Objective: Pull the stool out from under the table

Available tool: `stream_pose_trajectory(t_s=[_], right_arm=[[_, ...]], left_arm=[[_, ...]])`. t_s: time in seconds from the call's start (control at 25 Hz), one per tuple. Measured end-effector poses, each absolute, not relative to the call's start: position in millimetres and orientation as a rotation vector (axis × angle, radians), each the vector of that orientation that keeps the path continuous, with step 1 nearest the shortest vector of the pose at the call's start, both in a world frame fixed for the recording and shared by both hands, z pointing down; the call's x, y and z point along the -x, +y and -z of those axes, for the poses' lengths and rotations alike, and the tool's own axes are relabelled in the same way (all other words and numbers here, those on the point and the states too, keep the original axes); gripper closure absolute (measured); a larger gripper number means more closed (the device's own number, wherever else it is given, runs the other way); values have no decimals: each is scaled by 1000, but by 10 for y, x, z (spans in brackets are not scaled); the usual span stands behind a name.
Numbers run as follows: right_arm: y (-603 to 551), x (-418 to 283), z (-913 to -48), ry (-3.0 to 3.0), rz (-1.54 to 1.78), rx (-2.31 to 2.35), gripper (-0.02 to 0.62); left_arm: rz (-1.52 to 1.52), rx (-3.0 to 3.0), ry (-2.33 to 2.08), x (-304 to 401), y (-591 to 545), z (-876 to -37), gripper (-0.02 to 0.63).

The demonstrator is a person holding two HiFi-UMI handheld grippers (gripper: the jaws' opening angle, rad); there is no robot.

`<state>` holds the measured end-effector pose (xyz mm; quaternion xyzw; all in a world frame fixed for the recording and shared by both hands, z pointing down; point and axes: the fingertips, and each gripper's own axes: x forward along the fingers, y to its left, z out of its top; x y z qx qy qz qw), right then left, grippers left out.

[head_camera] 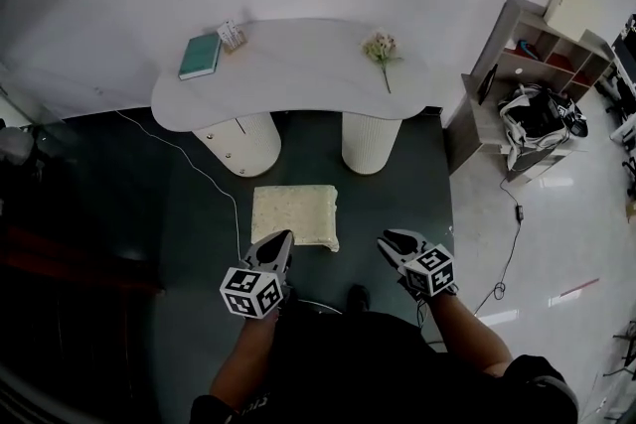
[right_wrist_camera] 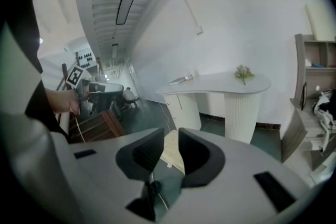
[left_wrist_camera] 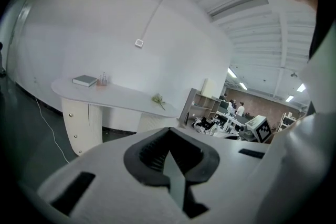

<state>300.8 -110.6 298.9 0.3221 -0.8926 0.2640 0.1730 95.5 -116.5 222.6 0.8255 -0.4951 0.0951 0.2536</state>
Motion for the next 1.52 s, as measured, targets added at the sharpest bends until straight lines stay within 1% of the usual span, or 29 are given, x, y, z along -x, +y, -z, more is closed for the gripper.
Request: stream_pose_trajectory(t_s=[0.12,0.32,0.44,0.6,0.92,1.0,1.16,1.32,1.52], right_arm=[[-1139,-3055,-2845,-2595,-722,-919,552],[-1335,-2928,-2485,-2692,-684,-934,589],[-1351,-2745,-2241,-2740,-618,-895,589],[-1480,-2514,-1874,-2771,-436,-899,589],[-1838,-1947,-833,-2928,-266,-984,591],[-1830,-1734,-692,-2947,-260,-989,591],[-1804,-1327,-542,-2970,-203,-941,592],[-1853,-1230,-475,-2978,-226,-1014,592],[-1739,-1251,-620,-2927,-254,-1054,592]], left_arm=[[-351,-2289,-1393,-1006,-1107,-2065,600],[-436,-2334,-1487,-919,-1225,-1797,598],[-401,-2347,-1558,-774,-1334,-1565,598],[-339,-2398,-1600,-505,-1404,-1232,598],[-481,-2561,-1538,205,-1690,-769,597],[-462,-2573,-1566,364,-1697,-655,597],[-354,-2505,-1650,651,-1680,-656,597],[-250,-2417,-1666,824,-1687,-802,597],[-321,-2452,-1643,834,-1667,-905,597]])
